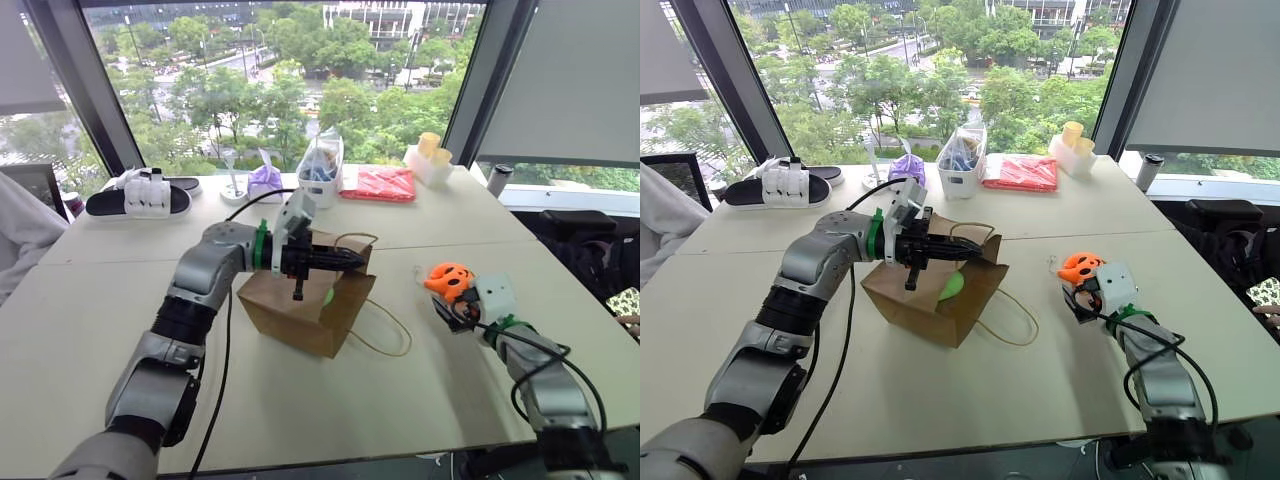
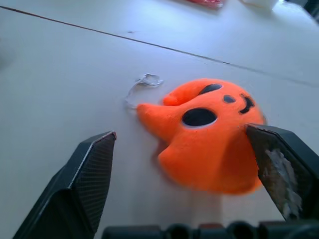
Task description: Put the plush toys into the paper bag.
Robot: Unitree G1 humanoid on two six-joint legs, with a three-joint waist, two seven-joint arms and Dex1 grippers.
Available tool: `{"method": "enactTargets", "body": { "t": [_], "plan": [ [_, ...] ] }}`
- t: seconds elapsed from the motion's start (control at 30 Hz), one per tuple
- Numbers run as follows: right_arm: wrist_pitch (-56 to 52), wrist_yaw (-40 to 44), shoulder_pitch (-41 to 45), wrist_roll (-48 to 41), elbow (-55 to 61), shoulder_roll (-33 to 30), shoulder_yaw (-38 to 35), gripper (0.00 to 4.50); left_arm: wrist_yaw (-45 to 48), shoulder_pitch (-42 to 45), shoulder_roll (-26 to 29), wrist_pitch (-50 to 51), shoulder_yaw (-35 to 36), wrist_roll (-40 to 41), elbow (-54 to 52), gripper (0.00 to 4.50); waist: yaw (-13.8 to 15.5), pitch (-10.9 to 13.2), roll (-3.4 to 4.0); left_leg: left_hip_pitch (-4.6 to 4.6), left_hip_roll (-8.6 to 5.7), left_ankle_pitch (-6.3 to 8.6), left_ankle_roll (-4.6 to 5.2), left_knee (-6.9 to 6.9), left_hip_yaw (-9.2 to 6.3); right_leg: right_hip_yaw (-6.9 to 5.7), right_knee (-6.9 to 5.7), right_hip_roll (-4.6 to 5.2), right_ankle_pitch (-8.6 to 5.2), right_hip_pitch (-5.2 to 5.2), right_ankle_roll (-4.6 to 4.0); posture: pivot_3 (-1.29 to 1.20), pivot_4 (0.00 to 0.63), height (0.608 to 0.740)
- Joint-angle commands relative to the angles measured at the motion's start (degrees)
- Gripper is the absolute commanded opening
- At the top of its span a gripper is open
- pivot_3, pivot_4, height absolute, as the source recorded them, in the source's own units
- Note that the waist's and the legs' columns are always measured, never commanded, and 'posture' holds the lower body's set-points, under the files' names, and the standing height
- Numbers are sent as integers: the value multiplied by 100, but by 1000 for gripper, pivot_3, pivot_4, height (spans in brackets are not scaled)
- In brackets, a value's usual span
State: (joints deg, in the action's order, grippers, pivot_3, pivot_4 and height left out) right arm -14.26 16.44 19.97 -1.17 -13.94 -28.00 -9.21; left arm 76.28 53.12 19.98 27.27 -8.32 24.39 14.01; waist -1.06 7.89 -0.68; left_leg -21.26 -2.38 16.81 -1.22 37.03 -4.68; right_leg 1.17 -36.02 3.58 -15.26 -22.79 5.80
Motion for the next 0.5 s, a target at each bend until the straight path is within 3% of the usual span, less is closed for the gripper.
{"method": "enactTargets", "body": {
  "t": [0.03,0.17,0.37,0.43,0.5],
  "plan": [
    [315,-205,421,294,-862,-142,101,4456,-88,-69,50,87,86,133,-344,0,8,0,0,0,0,0,0,-1,0,0,0,0,0,0,0,0,150,740],
    [549,-199,831,414,-1757,-158,249,3297,-196,-200,90,188,130,168,-513,0,7,0,0,-5,-2,-10,-18,1,0,1,0,2,0,4,0,0,150,740],
    [638,-82,964,340,-1960,-173,267,566,-271,-206,144,255,172,223,-559,0,11,-2,-2,-1,-3,-8,-14,6,-2,2,3,3,0,15,0,0,150,740],
    [741,-79,897,381,-1814,-234,278,54,-281,-169,140,222,159,225,-508,0,11,-2,-2,-1,-3,-7,-13,6,-3,2,3,3,0,16,0,0,150,740],
    [1003,69,750,185,-1282,-304,121,34,-276,-123,130,183,148,215,-440,0,24,-1,-2,-2,-3,-8,-14,6,-3,2,3,3,0,14,0,0,150,740]
  ]
}}
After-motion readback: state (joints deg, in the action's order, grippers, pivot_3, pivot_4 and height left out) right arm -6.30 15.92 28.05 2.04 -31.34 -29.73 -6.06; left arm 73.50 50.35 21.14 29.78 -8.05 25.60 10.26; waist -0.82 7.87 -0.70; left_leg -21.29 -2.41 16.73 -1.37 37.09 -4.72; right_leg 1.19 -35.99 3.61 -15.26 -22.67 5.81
